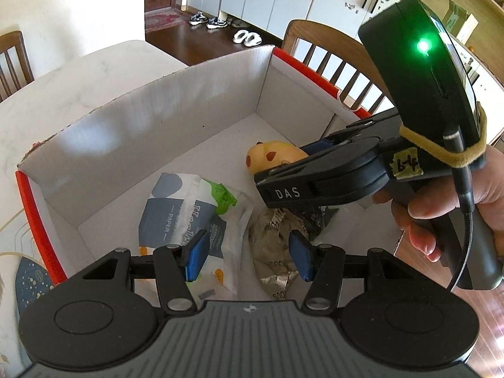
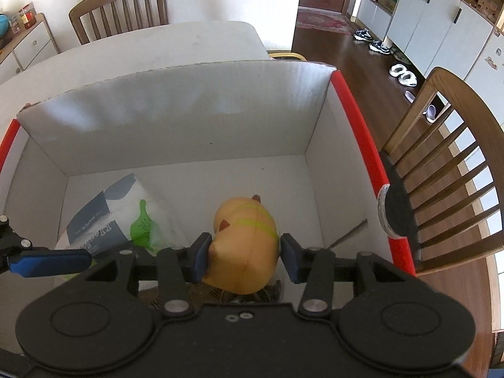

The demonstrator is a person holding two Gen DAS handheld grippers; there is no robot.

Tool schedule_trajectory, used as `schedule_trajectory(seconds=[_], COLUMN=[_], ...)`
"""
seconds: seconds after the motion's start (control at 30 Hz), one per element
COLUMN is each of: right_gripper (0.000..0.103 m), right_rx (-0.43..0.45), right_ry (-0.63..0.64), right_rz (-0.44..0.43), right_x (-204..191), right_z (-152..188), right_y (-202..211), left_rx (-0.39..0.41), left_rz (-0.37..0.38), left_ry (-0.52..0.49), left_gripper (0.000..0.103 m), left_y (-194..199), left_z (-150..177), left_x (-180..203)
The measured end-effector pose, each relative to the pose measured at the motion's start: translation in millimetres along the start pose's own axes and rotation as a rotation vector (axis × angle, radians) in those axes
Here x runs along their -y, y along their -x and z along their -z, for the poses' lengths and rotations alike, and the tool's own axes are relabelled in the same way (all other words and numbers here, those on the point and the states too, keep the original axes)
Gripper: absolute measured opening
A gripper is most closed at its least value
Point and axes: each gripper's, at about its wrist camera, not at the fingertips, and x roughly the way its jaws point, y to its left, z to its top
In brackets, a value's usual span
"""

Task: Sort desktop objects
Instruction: 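Lower the yellow pig toy into the box and open the right tool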

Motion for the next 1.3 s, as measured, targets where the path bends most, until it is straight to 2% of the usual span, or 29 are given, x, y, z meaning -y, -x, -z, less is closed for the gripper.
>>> schedule_trajectory(seconds=[0.13, 0.33, 0.77, 1.3], right_gripper=[0.055, 0.059, 0.063, 0.064], right_rx=[0.022, 0.043, 0.116, 0.176], right_ry=[0.007, 0.009, 0.010, 0.011], right_rz=[0.010, 0.000, -0.036, -0.094], right_x=[0.7, 2.9, 10.1, -0.3], right_z=[3.6, 5.1, 8.0, 18.2], right_y=[7.7, 23.8, 73.0, 116.9], left_rx=[0.013, 0.029, 0.069, 0.106], left_rz=[0.006, 0.010, 0.014, 0.034], left_ry=[0.005, 0.002, -0.018, -0.037], left_gripper=[0.054, 0.054, 0.054, 0.054], left_y=[4.5, 12.4, 34.5, 65.2], left_z=[-0.1, 0.9, 5.9, 18.5], left_x=[0.1, 3.2, 10.2, 16.8])
